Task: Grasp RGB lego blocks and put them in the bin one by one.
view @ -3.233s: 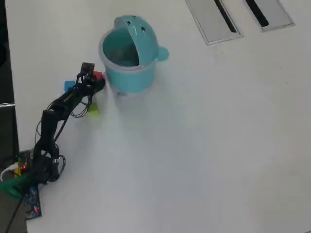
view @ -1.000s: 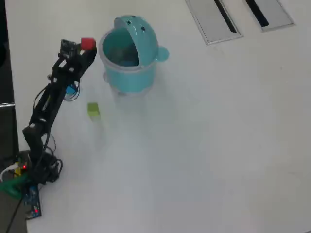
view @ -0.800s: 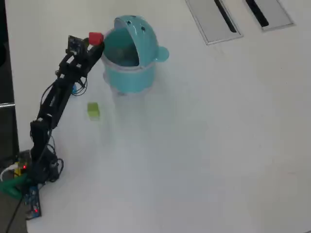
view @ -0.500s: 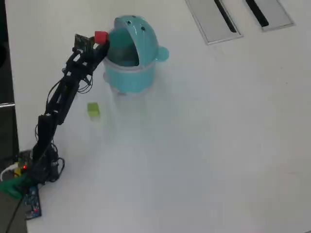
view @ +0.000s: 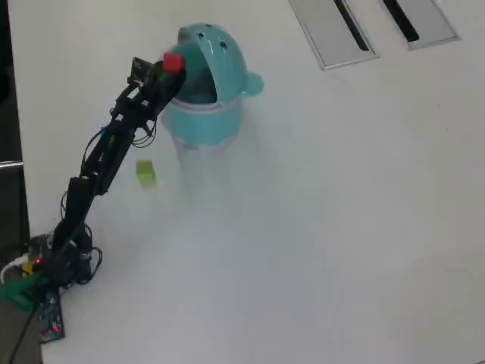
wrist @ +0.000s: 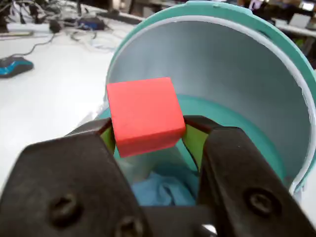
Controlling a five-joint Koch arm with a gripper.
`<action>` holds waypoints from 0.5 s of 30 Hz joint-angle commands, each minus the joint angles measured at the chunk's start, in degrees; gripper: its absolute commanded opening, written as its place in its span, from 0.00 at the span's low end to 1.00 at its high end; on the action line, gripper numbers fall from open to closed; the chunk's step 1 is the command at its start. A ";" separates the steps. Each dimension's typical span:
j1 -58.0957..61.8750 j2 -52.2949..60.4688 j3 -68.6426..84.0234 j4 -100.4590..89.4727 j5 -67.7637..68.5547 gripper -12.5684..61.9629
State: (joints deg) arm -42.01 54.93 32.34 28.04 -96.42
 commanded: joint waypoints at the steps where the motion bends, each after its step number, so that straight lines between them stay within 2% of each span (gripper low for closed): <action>1: 0.18 1.23 -5.98 -4.48 -0.35 0.35; 6: 1.23 0.53 -6.06 -4.57 -1.41 0.45; 15: 2.29 2.20 -6.06 -3.43 -1.23 0.53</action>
State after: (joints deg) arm -40.43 53.96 32.34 28.04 -97.03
